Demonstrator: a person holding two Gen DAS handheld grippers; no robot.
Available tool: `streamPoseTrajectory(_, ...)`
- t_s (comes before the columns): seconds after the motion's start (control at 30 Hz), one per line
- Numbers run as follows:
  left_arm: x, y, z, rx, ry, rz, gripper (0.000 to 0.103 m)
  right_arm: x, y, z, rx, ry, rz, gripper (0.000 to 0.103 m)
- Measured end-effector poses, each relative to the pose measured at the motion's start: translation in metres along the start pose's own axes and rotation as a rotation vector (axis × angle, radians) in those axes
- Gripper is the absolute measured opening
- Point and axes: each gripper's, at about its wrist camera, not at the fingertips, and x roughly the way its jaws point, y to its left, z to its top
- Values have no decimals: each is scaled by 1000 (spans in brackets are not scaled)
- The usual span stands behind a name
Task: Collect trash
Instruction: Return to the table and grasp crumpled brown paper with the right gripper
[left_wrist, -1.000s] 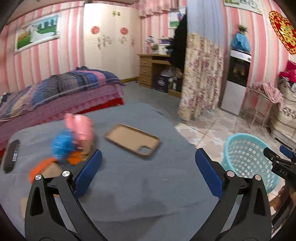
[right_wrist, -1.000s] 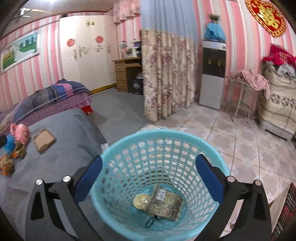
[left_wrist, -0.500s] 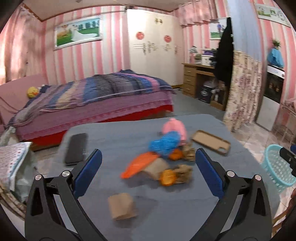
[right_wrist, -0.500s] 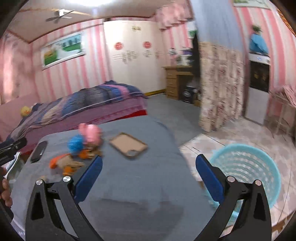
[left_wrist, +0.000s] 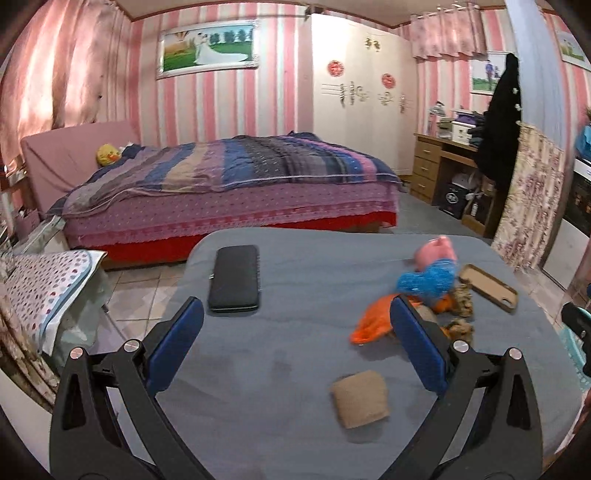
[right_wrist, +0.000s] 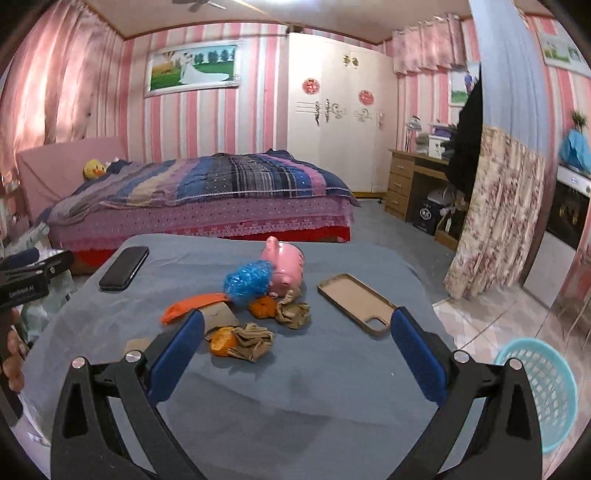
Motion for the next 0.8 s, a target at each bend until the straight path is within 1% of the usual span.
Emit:
streamPoseTrajectory(0.13,17,23,-3,-20,22,15,97,18,8,-2,-12,28,-7,99)
streamPoseTrajectory(0.23,28,33,-4,-35,33,18,97,32,14,-6,-14,43,-5,99)
streamPoseTrajectory(0.37,44,42,-9,-36,57,18,97,59,24,-17,-44,93,-10,98)
streamPoseTrajectory(0.47,51,48,-15,-36,68,26,97,78,31,-25,-59,133,-5,96)
streamPoseTrajectory(0.53,57,52,-19,-36,78,30,97,94,34,-29,-68,169,9,84)
streamPoseTrajectory(0.6,60,56,-20,-30,80,41,97,110,36,-32,-73,202,18,79)
streamPoseTrajectory(0.77,65,61,-26,-20,86,63,97,142,35,-36,-48,265,67,72)
streamPoseTrajectory(0.8,65,61,-27,-21,89,63,97,149,35,-37,-46,281,78,65)
